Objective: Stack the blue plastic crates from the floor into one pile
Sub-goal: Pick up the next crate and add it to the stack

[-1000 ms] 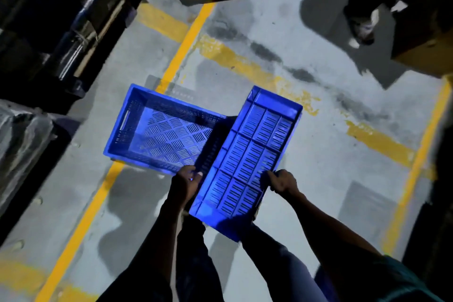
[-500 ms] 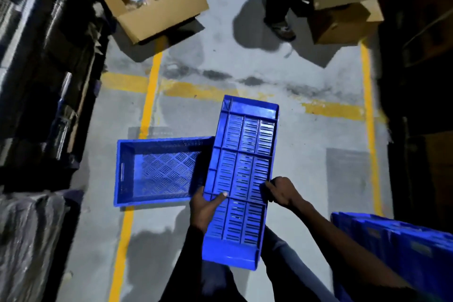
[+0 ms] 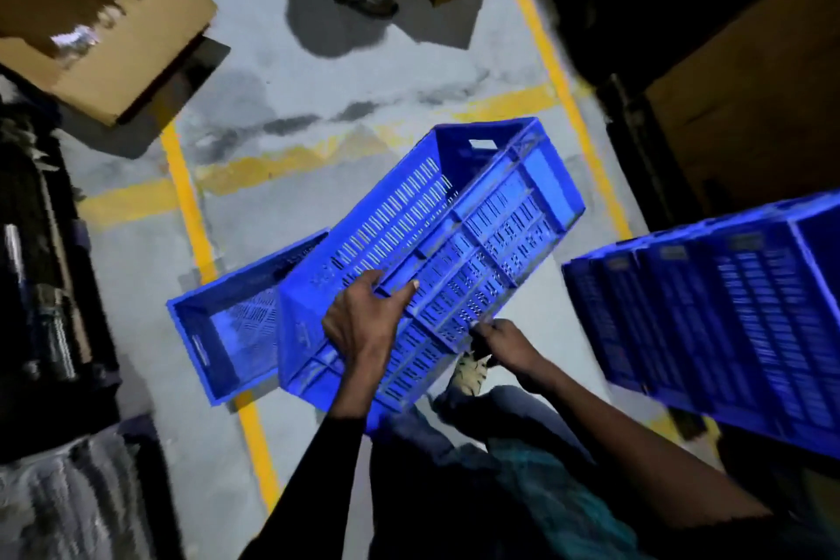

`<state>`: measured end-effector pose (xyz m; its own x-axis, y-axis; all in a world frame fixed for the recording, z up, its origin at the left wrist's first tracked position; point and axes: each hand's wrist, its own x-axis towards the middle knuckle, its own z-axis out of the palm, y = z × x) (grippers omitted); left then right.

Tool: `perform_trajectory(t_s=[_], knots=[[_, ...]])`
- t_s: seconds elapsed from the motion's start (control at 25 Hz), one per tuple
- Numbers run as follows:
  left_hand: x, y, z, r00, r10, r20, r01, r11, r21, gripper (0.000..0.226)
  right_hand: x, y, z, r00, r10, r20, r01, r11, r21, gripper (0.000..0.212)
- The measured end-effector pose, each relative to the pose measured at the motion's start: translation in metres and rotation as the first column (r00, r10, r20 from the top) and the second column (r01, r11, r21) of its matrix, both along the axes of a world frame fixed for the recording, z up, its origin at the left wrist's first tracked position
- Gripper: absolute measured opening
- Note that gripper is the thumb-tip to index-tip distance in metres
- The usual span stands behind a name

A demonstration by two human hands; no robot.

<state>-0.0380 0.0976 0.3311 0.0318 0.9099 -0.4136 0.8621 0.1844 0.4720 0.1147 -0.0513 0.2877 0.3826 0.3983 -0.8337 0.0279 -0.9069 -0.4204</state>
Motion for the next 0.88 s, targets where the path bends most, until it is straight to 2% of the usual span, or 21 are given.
perform_trajectory(t_s=[0.16,0.24,0.32,0.4,0.48,0.56,0.6,0.76,0.8,0.88], knots=[[0.018,-0.028,0.036,0.969,-0.229,-0.090,0.236,0.968,0.080,0.058,-0.006,-0.037,0.032,0.982,-0.183,-0.045,0.176,0.976,-0.127,0.026],[0.029,-0.043,0.052,0.938,-0.325,-0.124,0.343,0.922,0.181,0.058,0.005,-0.050,0.056,0.914,-0.366,-0.176,0.339,0.926,-0.167,0.027],[0.039,-0.055,0.062,0.891,-0.428,-0.154,0.454,0.854,0.254,0.057,0.020,-0.065,0.083,0.691,-0.632,-0.350,0.600,0.772,-0.211,0.027],[0.045,-0.067,0.068,0.837,-0.516,-0.181,0.547,0.785,0.291,0.056,0.035,-0.080,0.098,0.435,-0.779,-0.452,0.768,0.583,-0.265,0.053],[0.059,-0.084,0.077,0.779,-0.590,-0.210,0.624,0.700,0.347,0.053,0.051,-0.095,0.113,0.315,-0.768,-0.558,0.820,0.516,-0.247,0.090],[0.076,-0.104,0.089,0.703,-0.671,-0.236,0.700,0.593,0.397,0.050,0.069,-0.100,0.135,0.257,-0.739,-0.622,0.860,0.469,-0.203,0.104],[0.089,-0.120,0.100,0.658,-0.709,-0.253,0.731,0.520,0.441,0.049,0.080,-0.107,0.153,0.251,-0.729,-0.637,0.878,0.449,-0.167,0.097],[0.130,-0.140,0.122,0.509,-0.818,-0.267,0.765,0.287,0.577,0.046,0.112,-0.111,0.198,0.184,-0.806,-0.563,0.948,0.297,-0.114,0.026],[0.142,-0.149,0.128,0.481,-0.830,-0.283,0.757,0.229,0.612,0.044,0.121,-0.122,0.203,0.162,-0.791,-0.590,0.962,0.261,-0.085,0.014],[0.166,-0.169,0.142,0.429,-0.840,-0.333,0.763,0.140,0.631,0.042,0.136,-0.146,0.207,0.122,-0.761,-0.637,0.980,0.194,-0.044,0.007]])
